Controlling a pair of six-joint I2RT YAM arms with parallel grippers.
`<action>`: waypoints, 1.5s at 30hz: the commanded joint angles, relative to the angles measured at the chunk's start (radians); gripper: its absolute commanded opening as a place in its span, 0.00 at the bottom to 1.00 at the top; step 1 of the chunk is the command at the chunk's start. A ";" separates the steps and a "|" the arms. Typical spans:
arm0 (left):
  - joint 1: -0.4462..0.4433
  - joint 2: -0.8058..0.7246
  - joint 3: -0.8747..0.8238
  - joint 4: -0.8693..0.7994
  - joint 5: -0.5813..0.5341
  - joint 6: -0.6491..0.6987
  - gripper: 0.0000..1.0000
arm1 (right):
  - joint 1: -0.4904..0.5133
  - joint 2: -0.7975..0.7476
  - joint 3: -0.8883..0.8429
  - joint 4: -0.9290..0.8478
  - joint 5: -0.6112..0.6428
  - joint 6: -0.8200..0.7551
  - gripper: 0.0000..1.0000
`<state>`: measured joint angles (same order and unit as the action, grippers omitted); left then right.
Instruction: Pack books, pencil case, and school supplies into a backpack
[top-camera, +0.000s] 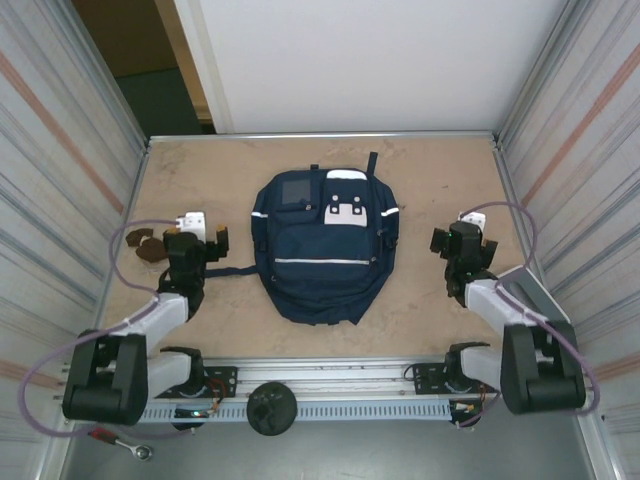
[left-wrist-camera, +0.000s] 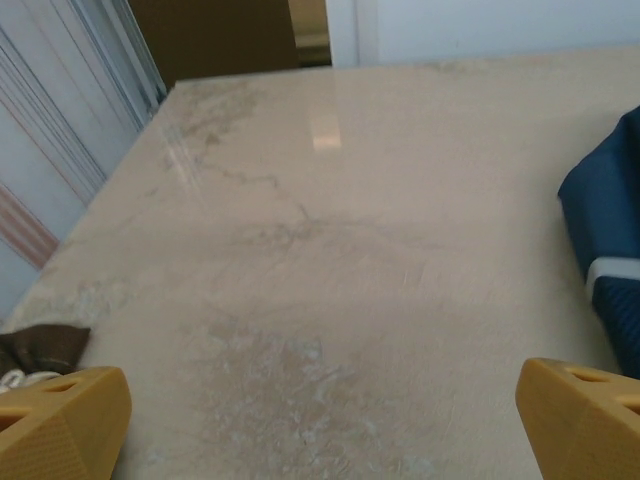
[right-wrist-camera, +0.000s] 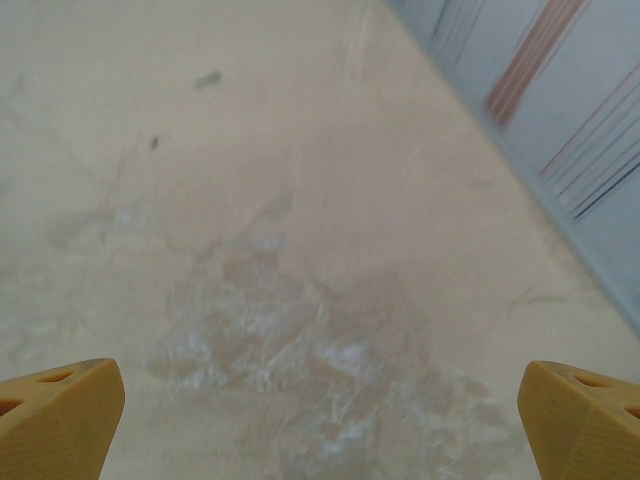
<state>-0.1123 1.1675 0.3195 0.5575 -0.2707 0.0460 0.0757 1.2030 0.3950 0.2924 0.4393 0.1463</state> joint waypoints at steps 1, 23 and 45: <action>0.004 0.100 0.041 0.069 -0.008 -0.045 0.99 | -0.014 0.084 -0.002 0.217 -0.072 -0.037 0.99; 0.076 0.344 0.076 0.267 0.177 -0.005 0.99 | -0.101 0.338 0.005 0.525 -0.378 -0.059 0.99; 0.071 0.340 0.079 0.254 0.172 -0.001 0.99 | -0.106 0.338 0.009 0.522 -0.389 -0.056 0.99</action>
<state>-0.0395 1.5196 0.3759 0.8116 -0.1001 0.0479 -0.0269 1.5459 0.3897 0.8150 0.0544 0.0856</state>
